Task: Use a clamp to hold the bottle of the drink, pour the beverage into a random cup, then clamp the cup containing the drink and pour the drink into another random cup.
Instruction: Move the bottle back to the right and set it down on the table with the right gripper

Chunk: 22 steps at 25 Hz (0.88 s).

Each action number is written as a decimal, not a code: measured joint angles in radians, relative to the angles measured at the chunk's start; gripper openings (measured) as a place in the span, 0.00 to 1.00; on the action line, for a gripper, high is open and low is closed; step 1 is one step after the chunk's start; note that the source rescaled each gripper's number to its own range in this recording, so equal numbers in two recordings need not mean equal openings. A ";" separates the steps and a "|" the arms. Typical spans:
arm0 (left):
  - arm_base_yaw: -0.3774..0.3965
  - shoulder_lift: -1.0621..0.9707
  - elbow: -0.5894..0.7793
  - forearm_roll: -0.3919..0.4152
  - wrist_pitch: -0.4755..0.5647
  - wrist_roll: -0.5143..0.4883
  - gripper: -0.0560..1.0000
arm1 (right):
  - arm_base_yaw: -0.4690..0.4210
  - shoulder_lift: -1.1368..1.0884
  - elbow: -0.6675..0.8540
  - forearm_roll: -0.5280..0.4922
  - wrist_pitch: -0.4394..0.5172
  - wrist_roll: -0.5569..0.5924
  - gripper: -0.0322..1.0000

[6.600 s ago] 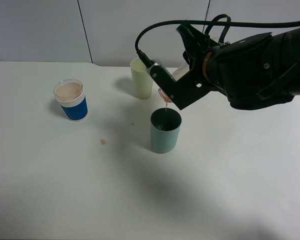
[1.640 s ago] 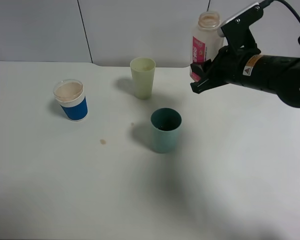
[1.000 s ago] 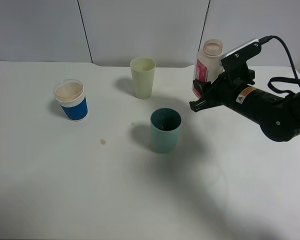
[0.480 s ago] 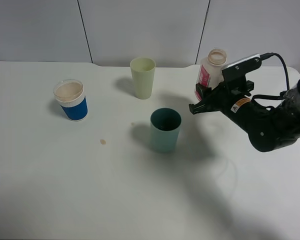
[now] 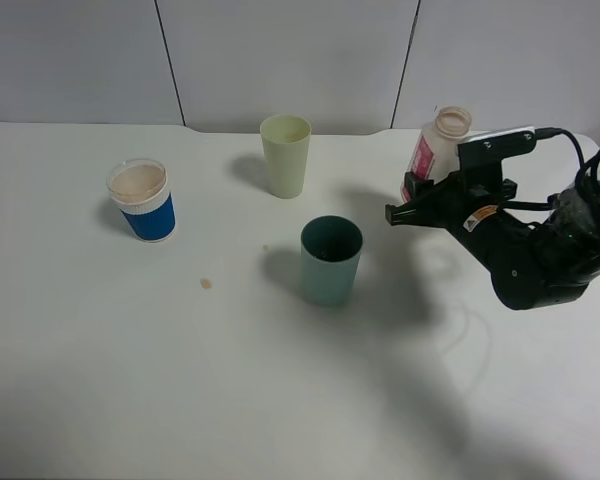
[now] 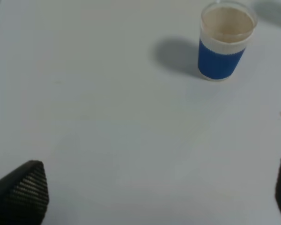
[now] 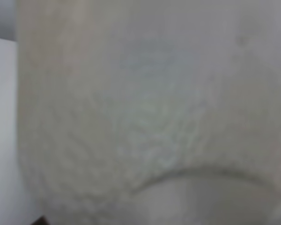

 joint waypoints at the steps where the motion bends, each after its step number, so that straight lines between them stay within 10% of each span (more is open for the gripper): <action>1: 0.000 0.000 0.000 0.000 0.000 0.000 0.94 | 0.000 0.000 0.000 0.005 0.000 0.000 0.03; 22: 0.000 0.000 0.000 0.000 0.000 0.000 0.94 | -0.094 0.082 0.000 0.001 -0.004 0.027 0.03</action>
